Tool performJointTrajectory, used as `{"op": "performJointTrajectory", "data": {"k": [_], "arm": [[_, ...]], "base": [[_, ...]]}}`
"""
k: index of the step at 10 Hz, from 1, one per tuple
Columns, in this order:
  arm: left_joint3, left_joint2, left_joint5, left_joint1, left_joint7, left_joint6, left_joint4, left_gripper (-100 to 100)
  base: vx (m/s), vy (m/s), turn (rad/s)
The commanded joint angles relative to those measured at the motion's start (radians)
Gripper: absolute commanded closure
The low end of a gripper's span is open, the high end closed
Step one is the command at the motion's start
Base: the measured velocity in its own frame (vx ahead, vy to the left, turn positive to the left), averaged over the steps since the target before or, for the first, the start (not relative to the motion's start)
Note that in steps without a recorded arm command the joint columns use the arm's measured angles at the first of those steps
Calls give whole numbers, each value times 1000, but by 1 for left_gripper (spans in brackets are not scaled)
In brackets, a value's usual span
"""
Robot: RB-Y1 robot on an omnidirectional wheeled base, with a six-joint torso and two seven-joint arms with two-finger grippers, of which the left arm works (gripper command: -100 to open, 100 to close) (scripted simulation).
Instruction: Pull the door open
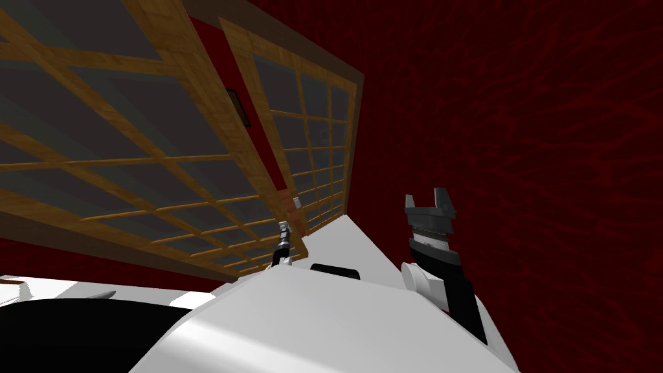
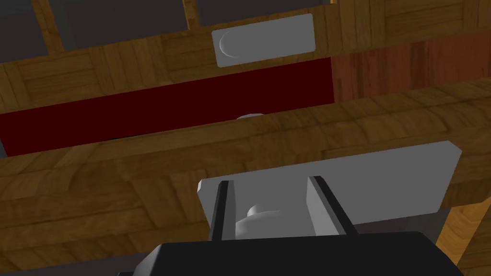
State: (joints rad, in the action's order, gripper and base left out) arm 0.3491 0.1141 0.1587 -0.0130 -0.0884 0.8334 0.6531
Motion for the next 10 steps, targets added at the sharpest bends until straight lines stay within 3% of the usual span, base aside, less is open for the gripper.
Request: {"op": "performJointTrajectory", "data": {"k": [1, 10], "arm": [[10, 11, 19, 14, 48, -10, 14, 100], [-34, 22, 73, -10, 280, -2, -6, 100]], "base": [[-45, 5, -33], [-56, 10, -53]]}}
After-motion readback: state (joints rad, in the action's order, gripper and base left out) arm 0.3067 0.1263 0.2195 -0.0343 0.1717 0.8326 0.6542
